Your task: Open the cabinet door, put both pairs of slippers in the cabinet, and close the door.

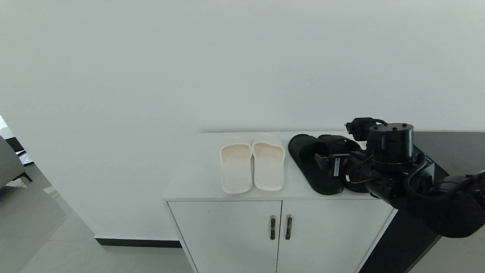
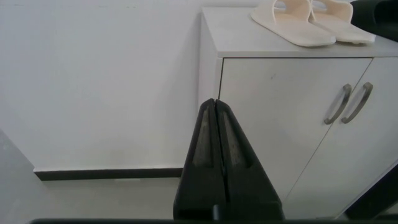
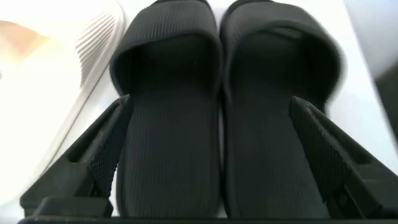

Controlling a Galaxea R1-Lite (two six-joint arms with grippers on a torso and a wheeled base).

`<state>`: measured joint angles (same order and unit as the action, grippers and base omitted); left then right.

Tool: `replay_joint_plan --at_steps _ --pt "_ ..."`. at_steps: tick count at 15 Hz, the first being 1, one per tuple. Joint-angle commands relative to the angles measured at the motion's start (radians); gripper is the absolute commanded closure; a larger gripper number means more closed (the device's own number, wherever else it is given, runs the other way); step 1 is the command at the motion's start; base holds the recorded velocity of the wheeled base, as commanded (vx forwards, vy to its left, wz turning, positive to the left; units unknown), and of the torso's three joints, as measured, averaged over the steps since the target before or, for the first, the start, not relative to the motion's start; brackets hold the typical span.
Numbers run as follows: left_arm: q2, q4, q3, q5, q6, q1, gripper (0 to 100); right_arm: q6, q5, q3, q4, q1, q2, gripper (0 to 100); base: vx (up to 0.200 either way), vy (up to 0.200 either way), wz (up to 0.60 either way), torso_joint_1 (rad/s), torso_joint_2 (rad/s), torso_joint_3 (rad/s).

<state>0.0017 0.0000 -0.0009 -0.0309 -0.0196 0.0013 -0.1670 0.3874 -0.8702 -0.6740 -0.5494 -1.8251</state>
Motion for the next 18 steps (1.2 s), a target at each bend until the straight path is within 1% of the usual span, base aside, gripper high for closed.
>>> replay_joint_plan --at_steps 1,3,4,9,11,18 --pt "0.0 0.0 -0.001 0.002 -0.002 0.0 100 0.0 0.002 -0.067 0.001 0.0 -0.094 0 0.0 0.0 0.0 0.0 0.0 0.0" --pt "0.0 0.0 0.001 0.002 -0.002 0.0 100 0.0 0.002 -0.085 0.001 0.003 -0.111 0 0.0 0.0 0.0 0.0 0.0 0.0" --pt "0.0 0.0 -0.001 0.002 -0.003 0.0 100 0.0 0.002 -0.112 0.001 0.014 -0.148 0 0.0 0.0 0.0 0.0 0.0 0.0" --pt "0.0 0.0 0.001 0.002 -0.003 0.0 100 -0.002 0.007 -0.15 -0.001 0.052 -0.187 0 0.0 0.0 0.0 0.0 0.0 0.0" --pt "0.0 0.0 -0.001 0.003 -0.005 0.0 100 -0.003 0.007 -0.188 -0.024 0.08 -0.224 0 0.0 0.0 0.0 0.0 0.0 0.0" --pt "0.0 0.0 -0.001 0.003 -0.005 0.0 100 -0.006 -0.001 -0.242 -0.027 0.088 -0.25 0 0.0 0.0 0.0 0.0 0.0 0.0"
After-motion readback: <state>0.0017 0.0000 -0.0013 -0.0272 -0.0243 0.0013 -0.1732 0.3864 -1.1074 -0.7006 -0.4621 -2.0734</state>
